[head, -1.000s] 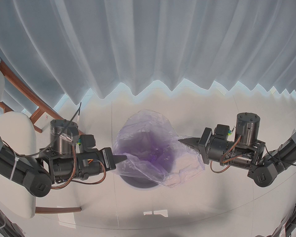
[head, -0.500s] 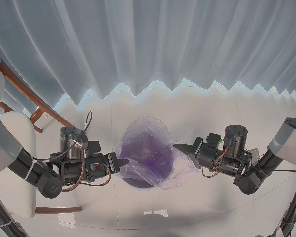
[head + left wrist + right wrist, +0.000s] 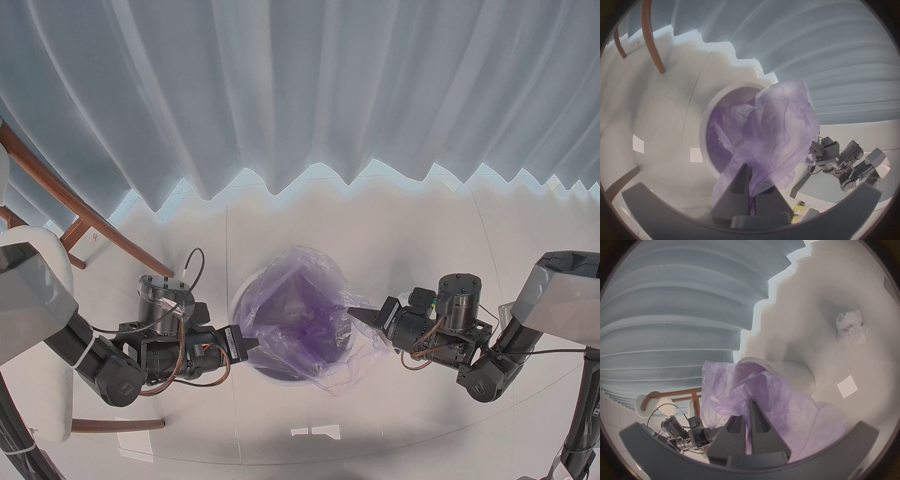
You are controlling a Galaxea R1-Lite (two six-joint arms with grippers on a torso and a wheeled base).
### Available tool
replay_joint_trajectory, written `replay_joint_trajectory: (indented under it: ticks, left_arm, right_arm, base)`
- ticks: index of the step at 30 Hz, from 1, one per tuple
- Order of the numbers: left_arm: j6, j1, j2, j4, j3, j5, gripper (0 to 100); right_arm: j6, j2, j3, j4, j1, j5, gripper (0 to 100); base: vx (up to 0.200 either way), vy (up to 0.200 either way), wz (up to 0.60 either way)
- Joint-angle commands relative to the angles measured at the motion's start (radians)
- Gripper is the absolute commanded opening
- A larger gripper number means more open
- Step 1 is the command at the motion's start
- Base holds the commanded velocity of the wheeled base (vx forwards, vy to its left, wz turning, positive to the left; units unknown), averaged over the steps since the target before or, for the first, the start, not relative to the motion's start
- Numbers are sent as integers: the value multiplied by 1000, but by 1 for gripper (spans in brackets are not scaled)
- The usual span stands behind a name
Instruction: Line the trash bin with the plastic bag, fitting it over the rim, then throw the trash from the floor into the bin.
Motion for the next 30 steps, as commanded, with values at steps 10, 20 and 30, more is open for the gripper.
replay_joint_trajectory:
  ticks: [10,20,30]
  left_arm:
    - [7,5,10,77,30,2,0]
    - [1,17,-81,349,-53,0,0]
    - [-3,10,-194,375,-44,-11,0]
  right_arm:
    - [-45,67,38,-11,2,-6,0]
    - [-42,-42,59,91,17,0,0]
    - [-42,-94,84,123,43,6,0]
  base:
    - [0,0,0]
    - [0,0,0]
    - [0,0,0]
